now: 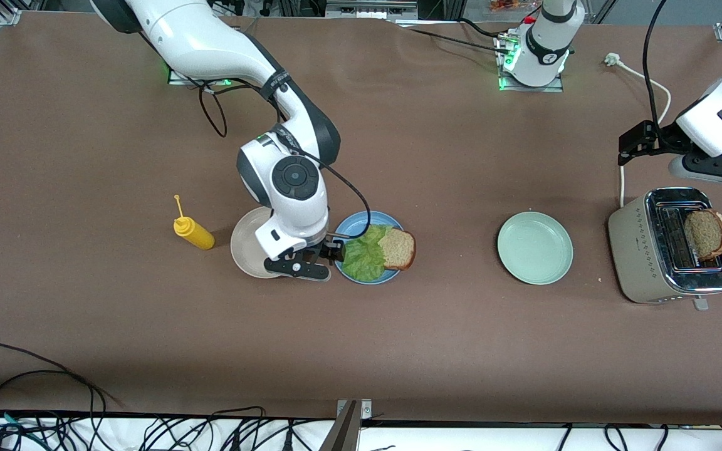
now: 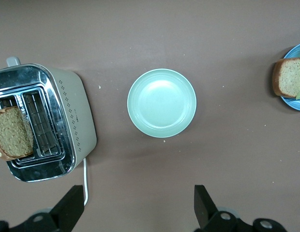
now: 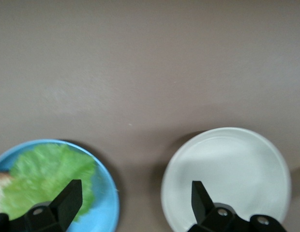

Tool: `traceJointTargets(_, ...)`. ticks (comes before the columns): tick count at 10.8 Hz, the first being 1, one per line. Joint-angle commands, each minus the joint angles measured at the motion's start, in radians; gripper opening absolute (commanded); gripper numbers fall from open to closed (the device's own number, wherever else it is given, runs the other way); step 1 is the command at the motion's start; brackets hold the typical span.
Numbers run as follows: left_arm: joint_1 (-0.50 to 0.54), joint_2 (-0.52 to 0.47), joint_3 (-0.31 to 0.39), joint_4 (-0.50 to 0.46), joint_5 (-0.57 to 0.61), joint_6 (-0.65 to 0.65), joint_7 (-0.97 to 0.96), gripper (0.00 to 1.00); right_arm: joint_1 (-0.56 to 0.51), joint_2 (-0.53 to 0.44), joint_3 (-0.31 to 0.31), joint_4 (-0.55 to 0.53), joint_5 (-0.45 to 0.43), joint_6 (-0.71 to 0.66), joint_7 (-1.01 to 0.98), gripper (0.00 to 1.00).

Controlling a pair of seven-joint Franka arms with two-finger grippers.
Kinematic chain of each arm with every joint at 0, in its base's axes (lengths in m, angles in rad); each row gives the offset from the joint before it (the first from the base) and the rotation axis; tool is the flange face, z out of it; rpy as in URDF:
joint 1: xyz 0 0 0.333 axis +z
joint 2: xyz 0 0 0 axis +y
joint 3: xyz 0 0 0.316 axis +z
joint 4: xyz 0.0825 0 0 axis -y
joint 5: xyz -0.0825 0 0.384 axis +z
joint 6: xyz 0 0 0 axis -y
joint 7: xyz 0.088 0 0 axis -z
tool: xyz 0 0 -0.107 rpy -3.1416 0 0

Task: Make sandwich in blue plate with both arms
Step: 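Move the right gripper back toward the yellow squeeze bottle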

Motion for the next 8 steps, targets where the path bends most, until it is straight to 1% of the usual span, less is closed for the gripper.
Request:
traceJointTargets(1,0.007,0.009,-0.002,0.026,-0.010,-0.023,0.002,1.00,-0.044,-0.102,0.006,-0.057,0.033,-0.107,-0.253,1.00)
traceJointTargets(4,0.013,0.009,-0.002,0.026,-0.013,-0.023,0.002,1.00,-0.097,-0.160,0.006,-0.068,0.062,-0.196,-0.425,1.00)
traceJointTargets(6,0.013,0.009,-0.002,0.026,-0.013,-0.023,0.002,1.00,-0.164,-0.192,0.004,-0.066,0.116,-0.216,-0.572,1.00)
traceJointTargets(8,0.013,0.009,-0.002,0.025,-0.013,-0.023,0.002,1.00,-0.228,-0.215,0.001,-0.066,0.183,-0.285,-0.765,1.00)
